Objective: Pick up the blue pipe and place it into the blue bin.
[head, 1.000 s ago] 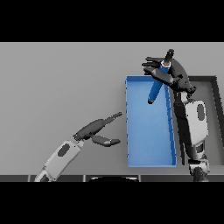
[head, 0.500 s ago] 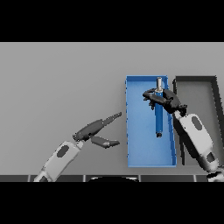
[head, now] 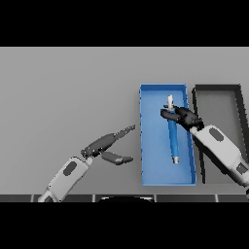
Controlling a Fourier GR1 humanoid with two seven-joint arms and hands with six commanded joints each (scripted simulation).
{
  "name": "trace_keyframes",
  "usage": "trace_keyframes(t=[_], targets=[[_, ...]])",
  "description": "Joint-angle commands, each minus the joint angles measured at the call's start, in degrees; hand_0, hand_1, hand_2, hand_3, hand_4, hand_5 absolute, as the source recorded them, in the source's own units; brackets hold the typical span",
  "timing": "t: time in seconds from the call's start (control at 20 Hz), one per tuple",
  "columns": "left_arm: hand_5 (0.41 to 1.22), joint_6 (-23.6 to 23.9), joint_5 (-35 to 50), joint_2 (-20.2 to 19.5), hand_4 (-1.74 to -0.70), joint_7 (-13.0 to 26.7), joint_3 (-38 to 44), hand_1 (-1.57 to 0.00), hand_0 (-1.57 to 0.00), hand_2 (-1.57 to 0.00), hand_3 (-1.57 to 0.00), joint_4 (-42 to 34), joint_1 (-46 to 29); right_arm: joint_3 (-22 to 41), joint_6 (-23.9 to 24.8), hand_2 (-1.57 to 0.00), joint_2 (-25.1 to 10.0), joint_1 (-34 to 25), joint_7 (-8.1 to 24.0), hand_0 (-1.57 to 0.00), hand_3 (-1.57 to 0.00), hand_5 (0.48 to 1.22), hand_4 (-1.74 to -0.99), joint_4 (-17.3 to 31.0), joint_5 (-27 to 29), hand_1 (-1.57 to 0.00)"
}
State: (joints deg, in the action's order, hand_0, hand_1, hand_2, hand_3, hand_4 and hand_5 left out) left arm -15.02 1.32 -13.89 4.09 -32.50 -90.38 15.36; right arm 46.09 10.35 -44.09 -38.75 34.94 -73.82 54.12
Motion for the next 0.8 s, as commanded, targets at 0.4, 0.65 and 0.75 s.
trace_keyframes(t=[0.4,0.65,0.75], targets=[[0.462,-0.13,-0.07,0.04,-0.92,-1.46,0.31,0.0,0.0,0.0,0.0,1.28,-0.21,1.84,-0.46,-0.02,0.86,-0.35,-4.04,-0.02,-0.02,0.695,-1.119,2.96,-4.4,-0.02],[0.467,-0.29,0.65,0.65,-0.92,0.49,0.04,0.0,0.0,0.0,0.0,0.7,-0.02,2.25,-1.29,-0.01,1.01,-1.17,-3.37,-0.01,-0.01,0.673,-1.129,3.28,-4.8,-0.01],[0.469,-0.13,1.09,0.35,-0.92,0.54,0.23,0.0,0.0,0.0,0.0,-0.42,-0.39,1.93,-1.5,-0.01,0.82,-0.73,-3.81,-0.01,-0.01,0.678,-1.129,3.34,-4.41,-0.01]])
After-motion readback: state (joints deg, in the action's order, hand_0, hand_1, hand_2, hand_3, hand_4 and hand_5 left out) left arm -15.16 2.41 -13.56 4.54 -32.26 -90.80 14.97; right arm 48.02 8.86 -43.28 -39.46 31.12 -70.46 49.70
